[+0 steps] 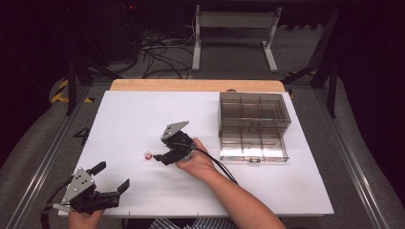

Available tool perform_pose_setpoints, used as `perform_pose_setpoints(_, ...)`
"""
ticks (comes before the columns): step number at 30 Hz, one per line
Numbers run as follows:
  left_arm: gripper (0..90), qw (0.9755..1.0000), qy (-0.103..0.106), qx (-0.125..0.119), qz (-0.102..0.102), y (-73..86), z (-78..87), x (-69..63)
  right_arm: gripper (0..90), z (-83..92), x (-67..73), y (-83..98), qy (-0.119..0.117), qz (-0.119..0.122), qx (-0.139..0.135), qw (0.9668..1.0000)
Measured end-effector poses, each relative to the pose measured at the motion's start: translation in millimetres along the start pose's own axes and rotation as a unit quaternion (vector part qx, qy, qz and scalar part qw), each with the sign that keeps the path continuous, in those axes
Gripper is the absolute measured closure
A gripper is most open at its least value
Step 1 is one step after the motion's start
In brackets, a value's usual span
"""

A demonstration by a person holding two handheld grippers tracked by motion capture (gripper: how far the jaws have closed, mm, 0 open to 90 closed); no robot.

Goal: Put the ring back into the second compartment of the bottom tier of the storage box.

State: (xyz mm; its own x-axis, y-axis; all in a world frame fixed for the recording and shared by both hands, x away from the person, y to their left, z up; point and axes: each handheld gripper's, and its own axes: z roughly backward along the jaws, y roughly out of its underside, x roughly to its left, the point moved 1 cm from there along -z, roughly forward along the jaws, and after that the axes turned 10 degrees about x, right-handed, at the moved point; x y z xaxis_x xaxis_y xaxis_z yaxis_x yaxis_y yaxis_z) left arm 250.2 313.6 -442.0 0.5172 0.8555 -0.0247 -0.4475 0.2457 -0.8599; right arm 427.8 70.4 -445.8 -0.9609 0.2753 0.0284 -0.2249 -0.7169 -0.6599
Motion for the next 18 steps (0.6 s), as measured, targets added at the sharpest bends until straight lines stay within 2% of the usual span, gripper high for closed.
perform_pose_setpoints(12, 1.4, 1.0000, -0.002, 0.000, 0.002, 1.8, 2.8, 0.0, 32.4, -14.5, 3.1, -2.8, -0.005, 0.004, 0.004, 1.0000)
perform_pose_setpoints(18, 1.4, 1.0000, -0.005, 0.000, 0.004, 3.4, 5.1, 0.2, 32.8, -23.1, 2.7, -3.2, -0.010, -0.002, 0.006, 0.9999)
